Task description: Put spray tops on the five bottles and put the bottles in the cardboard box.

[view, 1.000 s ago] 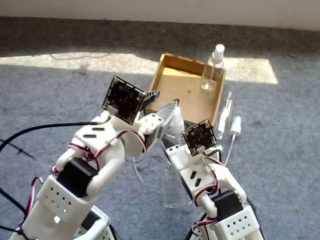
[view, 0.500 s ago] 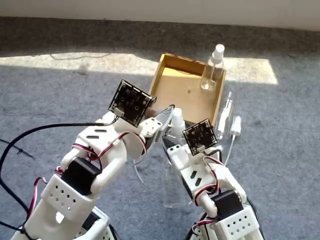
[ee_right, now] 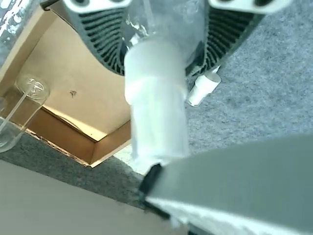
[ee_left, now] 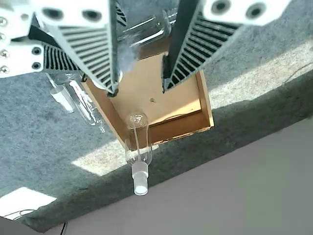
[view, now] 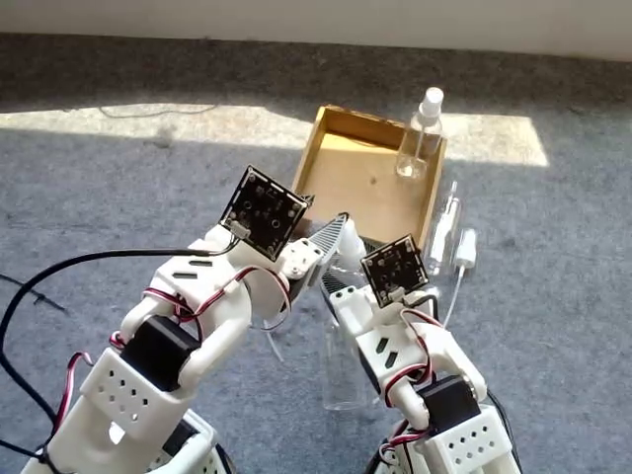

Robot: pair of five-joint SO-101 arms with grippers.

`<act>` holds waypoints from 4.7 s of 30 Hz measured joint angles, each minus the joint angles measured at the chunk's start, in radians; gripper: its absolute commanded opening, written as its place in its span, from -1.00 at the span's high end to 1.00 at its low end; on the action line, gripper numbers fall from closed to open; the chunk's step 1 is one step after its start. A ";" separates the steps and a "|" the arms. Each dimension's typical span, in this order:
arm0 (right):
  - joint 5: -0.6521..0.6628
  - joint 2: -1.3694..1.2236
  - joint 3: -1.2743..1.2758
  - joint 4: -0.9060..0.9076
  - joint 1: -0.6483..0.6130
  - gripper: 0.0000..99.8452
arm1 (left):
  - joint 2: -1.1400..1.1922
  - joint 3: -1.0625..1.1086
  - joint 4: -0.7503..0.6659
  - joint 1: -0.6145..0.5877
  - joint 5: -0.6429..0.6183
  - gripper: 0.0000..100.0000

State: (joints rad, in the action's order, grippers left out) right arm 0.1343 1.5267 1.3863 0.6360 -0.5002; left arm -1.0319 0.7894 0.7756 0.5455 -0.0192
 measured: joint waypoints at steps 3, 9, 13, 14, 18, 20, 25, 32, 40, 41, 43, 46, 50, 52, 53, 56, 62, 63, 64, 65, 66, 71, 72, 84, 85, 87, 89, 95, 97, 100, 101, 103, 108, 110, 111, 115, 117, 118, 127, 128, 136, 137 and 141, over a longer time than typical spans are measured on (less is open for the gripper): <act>0.000 0.000 0.000 0.000 0.002 0.99 | -0.029 -0.029 0.000 -0.028 0.023 0.71; 0.049 -0.006 -0.009 -0.006 0.158 0.99 | -0.152 -0.048 0.049 -0.195 0.023 0.71; 0.052 -0.107 -0.106 -0.052 0.218 0.99 | -0.178 0.061 0.063 -0.298 0.023 0.71; 0.052 -0.147 -0.140 -0.061 0.230 0.99 | -0.178 0.094 0.063 -0.331 0.023 0.71; 0.052 -0.339 -0.282 -0.146 0.279 0.99 | -0.178 0.227 0.063 -0.442 0.023 0.71; 0.055 -0.442 -0.350 -0.213 0.310 0.99 | -0.178 0.296 0.049 -0.466 0.023 0.71; 0.060 -0.703 -0.479 -0.324 0.333 0.99 | -0.178 0.479 -0.115 -0.480 0.023 0.71; 0.060 -0.980 -0.514 -0.680 0.353 0.99 | -0.178 0.522 -0.219 -0.482 0.023 0.71; -0.028 -1.227 -0.477 -1.054 0.423 0.99 | -0.178 0.522 -0.226 -0.483 0.023 0.71; -0.032 -1.254 -0.477 -1.074 0.427 0.99 | -0.178 0.522 -0.226 -0.483 0.023 0.71; -0.037 -1.298 -0.476 -1.109 0.428 0.99 | -0.178 0.522 -0.226 -0.482 0.023 0.71; -0.041 -1.352 -0.476 -1.169 0.425 0.99 | -0.178 0.522 -0.226 -0.482 0.023 0.71; -0.041 -1.412 -0.476 -1.201 0.427 0.99 | -0.178 0.522 -0.226 -0.483 0.023 0.71; -0.041 -1.448 -0.476 -1.203 0.425 0.99 | -0.178 0.522 -0.226 -0.483 0.023 0.71; -0.041 -1.464 -0.476 -1.204 0.425 0.99 | -0.178 0.522 -0.226 -0.483 0.023 0.71; -0.041 -1.493 -0.476 -1.206 0.425 0.99 | -0.178 0.522 -0.226 -0.483 0.023 0.71; -0.041 -1.510 -0.476 -1.206 0.425 0.99 | -0.178 0.522 -0.226 -0.483 0.023 0.71; -0.041 -1.510 -0.476 -1.206 0.425 0.99 | -0.178 0.522 -0.226 -0.483 0.023 0.71; -0.041 -1.510 -0.476 -1.206 0.427 0.99 | -0.178 0.522 -0.226 -0.483 0.023 0.71; -0.041 -1.510 -0.476 -1.206 0.427 0.99 | -0.178 0.522 -0.226 -0.483 0.023 0.71; -0.041 -1.510 -0.476 -1.206 0.428 0.99 | -0.178 0.522 -0.226 -0.483 0.023 0.71; -0.041 -1.510 -0.476 -1.206 0.428 0.99 | -0.178 0.522 -0.226 -0.483 0.023 0.71; -0.041 -1.510 -0.476 -1.206 0.428 0.99 | -0.178 0.522 -0.226 -0.483 0.023 0.71; 0.006 -1.510 -0.476 -1.206 0.428 0.99 | -0.178 0.522 -0.226 -0.483 0.023 0.71; 0.009 -1.510 -0.476 -1.206 0.428 0.99 | -0.178 0.522 -0.226 -0.483 0.023 0.71; 0.011 -1.510 -0.476 -1.194 0.428 0.99 | -0.178 0.522 -0.226 -0.483 0.023 0.71; 0.011 -1.510 -0.476 -1.169 0.427 0.99 | -0.178 0.522 -0.226 -0.483 0.023 0.71; 0.011 -1.510 -0.476 -1.143 0.427 0.83 | -0.178 0.522 -0.226 -0.483 0.023 0.71; 0.011 -1.510 -0.476 -1.142 0.427 0.82 | -0.178 0.522 -0.226 -0.483 0.023 0.71; 0.011 -1.510 -0.476 -1.142 0.427 0.82 | -0.178 0.522 -0.226 -0.483 0.023 0.71; 0.011 -1.510 -0.476 -1.142 0.427 0.82 | -0.178 0.522 -0.226 -0.483 0.023 0.71; 0.011 -1.510 -0.476 -1.142 0.427 0.82 | -0.178 0.522 -0.226 -0.483 0.023 0.71; 0.011 -1.517 -0.479 -1.142 0.427 0.82 | -0.178 0.522 -0.226 -0.483 0.023 0.71; 0.011 -1.536 -0.496 -1.142 0.427 0.82 | -0.178 0.522 -0.226 -0.483 0.023 0.71; 0.011 -1.548 -0.505 -1.142 0.427 0.82 | -0.178 0.522 -0.226 -0.483 0.023 0.71; 0.011 -1.568 -0.519 -1.143 0.427 0.81 | -0.178 0.522 -0.226 -0.483 0.023 0.71; 0.003 -1.568 -0.519 -1.146 0.428 0.81 | -0.178 0.522 -0.226 -0.483 0.023 0.71; -0.006 -1.568 -0.519 -1.146 0.430 0.81 | -0.178 0.522 -0.226 -0.483 0.023 0.71; -0.015 -1.568 -0.519 -1.146 0.430 0.73 | -0.178 0.522 -0.226 -0.483 0.023 0.71; -0.017 -1.568 -0.519 -1.146 0.430 0.68 | -0.178 0.522 -0.226 -0.483 0.023 0.71; -0.017 -1.570 -0.519 -1.146 0.430 0.54 | -0.178 0.522 -0.226 -0.483 0.023 0.71; -0.017 -1.570 -0.519 -1.146 0.430 0.54 | -0.178 0.522 -0.226 -0.483 0.023 0.71; -0.017 -1.570 -0.519 -1.146 0.430 0.54 | -0.178 0.522 -0.226 -0.483 0.023 0.71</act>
State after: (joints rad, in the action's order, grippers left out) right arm 0.1174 -0.0430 0.8677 -0.5102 -0.0706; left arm -1.2098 1.3111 0.5501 0.0621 0.0038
